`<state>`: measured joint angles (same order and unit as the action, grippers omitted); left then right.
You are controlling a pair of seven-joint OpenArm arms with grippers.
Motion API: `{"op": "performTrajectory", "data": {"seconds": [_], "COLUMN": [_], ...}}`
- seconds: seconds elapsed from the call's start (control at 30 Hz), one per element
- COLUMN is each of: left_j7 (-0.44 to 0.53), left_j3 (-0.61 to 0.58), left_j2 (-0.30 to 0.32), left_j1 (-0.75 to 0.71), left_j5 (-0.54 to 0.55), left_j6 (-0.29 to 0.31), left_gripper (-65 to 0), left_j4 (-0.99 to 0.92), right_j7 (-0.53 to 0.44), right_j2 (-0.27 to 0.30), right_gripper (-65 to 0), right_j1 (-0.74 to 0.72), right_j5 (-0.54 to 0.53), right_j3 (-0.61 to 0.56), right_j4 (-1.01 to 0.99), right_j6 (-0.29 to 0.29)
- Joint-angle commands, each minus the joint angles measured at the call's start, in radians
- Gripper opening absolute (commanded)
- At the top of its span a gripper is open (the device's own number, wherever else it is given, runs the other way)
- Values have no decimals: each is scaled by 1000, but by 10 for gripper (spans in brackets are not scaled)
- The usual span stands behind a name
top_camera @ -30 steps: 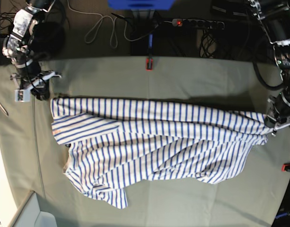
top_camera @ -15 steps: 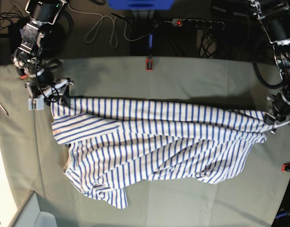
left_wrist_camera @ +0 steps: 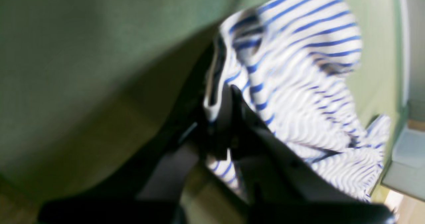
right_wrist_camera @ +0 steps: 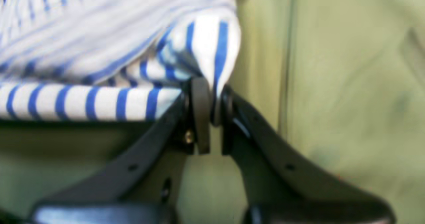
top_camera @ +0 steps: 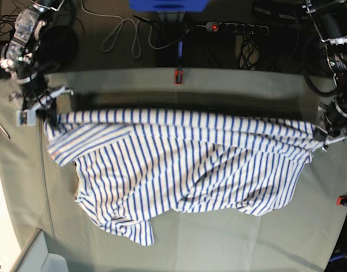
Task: Layout the t-shirt on the table in an organized manner, then fold the t-shirt properly
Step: 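Lift the shirt edge with both grippers and pull it taut between them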
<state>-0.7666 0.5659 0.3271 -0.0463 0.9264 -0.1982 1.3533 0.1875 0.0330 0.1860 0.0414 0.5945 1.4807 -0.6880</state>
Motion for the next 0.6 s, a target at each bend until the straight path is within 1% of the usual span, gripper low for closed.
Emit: {"op": "performTrajectory", "data": {"seconds": [0.0,0.07,0.13,0.23,0.27,0.4,0.57], "left_j7": [22,22,17,-49,-70,-98,-66], "left_j3": [6,3,1,7,9,9,12], "left_j2": [27,31,33,40,43,39,45], "left_j1": [23,33,81,135,141,128,13], "left_j5": [10,10,3,3,7,1,4], "left_j6": [3,3,3,3,3,3,3], "left_gripper": [-649,-649,-649,-649,-649,-649,-649], "left_j4": [39,67,84,81,85,74,85], "right_j7": [-33,-1,73,188,206,211,209], "right_j2": [11,17,20,54,57,54,41], "right_gripper": [-650,-650,-650,-650,-650,-650,-650], "right_j1": [-21,-36,-84,-133,-131,-75,19], "right_j5": [-21,-21,-16,-18,-19,-21,-21], "right_j3": [3,0,3,9,11,40,40], "right_j4": [48,93,128,159,166,186,186], "right_j6": [-10,-10,-10,-10,-10,-10,-10]}}
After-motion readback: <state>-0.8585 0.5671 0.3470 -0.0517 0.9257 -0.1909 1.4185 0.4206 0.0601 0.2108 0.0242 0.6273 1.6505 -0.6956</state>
